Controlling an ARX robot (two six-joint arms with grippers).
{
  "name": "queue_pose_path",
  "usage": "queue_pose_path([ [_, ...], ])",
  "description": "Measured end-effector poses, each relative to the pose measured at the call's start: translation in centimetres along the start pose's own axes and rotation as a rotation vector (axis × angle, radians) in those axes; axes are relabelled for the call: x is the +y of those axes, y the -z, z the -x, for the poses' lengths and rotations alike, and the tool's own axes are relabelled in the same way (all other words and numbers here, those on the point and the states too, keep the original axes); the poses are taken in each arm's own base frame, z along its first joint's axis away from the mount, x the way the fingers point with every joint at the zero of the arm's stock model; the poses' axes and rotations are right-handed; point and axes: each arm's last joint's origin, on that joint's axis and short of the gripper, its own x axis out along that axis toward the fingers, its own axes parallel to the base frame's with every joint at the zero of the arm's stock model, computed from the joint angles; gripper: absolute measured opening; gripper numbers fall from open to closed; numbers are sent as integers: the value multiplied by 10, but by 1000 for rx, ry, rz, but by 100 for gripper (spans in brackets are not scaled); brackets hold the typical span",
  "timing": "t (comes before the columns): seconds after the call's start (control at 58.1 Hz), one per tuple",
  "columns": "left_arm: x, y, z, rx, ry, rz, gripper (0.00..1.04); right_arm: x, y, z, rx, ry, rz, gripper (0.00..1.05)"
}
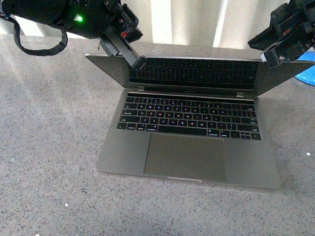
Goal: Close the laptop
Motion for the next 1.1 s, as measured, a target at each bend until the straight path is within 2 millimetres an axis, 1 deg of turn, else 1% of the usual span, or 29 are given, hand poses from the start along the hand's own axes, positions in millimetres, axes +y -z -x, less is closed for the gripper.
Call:
queue_pose_path([
  [0.258,-7,7,1,14,31,-5,4,5,6,6,12,-9,-24,1],
  [0.465,-12,12,2,22,44,-1,4,8,13,6,27,-16,-41,1],
  [0.774,-14,14,6,23,45,0,4,15,24,9,43,-32,-68,1],
  [1.101,-19,18,6,28,57,3,4,17,33,9,50,-38,-80,1],
])
